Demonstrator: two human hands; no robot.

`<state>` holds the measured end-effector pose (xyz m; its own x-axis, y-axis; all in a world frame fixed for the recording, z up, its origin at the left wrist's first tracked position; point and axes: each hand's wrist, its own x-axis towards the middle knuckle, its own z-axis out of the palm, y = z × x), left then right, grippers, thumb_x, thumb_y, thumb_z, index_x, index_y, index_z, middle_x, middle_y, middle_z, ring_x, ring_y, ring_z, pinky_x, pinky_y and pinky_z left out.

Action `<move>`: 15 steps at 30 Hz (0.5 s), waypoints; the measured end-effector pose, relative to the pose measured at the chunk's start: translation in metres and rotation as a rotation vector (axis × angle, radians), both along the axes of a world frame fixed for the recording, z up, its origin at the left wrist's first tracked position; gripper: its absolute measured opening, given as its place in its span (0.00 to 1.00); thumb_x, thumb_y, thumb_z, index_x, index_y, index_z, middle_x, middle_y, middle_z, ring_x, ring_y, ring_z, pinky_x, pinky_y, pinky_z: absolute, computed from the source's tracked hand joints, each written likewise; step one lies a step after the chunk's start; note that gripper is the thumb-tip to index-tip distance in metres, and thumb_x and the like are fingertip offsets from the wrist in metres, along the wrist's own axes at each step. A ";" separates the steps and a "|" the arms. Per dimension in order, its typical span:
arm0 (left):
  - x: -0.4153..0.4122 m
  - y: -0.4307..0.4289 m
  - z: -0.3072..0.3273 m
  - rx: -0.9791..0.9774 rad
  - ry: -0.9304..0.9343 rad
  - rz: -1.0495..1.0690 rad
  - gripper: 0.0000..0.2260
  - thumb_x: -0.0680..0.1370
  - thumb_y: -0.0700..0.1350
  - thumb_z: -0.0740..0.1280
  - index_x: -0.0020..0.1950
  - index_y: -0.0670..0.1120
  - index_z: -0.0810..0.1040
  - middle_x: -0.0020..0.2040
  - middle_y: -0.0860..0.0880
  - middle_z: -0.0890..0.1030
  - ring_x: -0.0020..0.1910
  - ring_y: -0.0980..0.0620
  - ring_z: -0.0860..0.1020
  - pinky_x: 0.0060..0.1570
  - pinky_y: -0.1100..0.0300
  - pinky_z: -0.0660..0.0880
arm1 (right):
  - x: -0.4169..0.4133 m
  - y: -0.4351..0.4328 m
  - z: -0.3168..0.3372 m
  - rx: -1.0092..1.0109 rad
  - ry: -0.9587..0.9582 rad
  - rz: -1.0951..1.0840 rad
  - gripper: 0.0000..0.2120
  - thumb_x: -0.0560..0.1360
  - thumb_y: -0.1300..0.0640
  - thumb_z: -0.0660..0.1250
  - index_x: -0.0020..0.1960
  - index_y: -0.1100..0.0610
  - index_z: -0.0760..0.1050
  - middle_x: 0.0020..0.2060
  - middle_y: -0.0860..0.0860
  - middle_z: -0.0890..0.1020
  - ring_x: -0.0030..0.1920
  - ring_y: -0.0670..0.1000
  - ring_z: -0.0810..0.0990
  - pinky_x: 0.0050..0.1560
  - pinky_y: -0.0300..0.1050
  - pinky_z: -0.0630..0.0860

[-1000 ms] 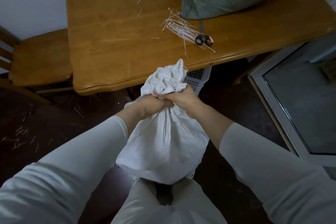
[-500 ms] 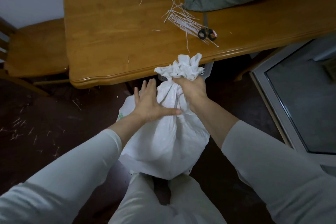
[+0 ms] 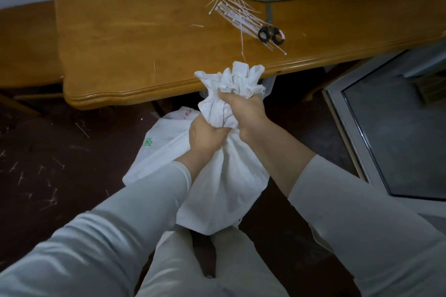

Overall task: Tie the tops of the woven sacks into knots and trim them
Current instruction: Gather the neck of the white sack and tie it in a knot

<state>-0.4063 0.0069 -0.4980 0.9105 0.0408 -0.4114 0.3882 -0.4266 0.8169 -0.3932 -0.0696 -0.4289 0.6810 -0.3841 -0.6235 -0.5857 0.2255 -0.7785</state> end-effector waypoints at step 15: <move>0.015 0.007 -0.003 0.074 0.002 -0.365 0.26 0.69 0.48 0.68 0.66 0.46 0.70 0.62 0.47 0.77 0.61 0.51 0.75 0.60 0.57 0.74 | -0.009 -0.059 -0.027 -1.971 -0.754 1.517 0.28 0.80 0.66 0.37 0.72 0.53 0.65 0.71 0.50 0.69 0.71 0.55 0.67 0.72 0.60 0.50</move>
<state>-0.3911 0.0144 -0.5012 0.8696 -0.2570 -0.4217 0.2015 -0.5949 0.7781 -0.4023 -0.1286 -0.4561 0.7084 0.7042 -0.0471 0.6570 -0.6336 0.4085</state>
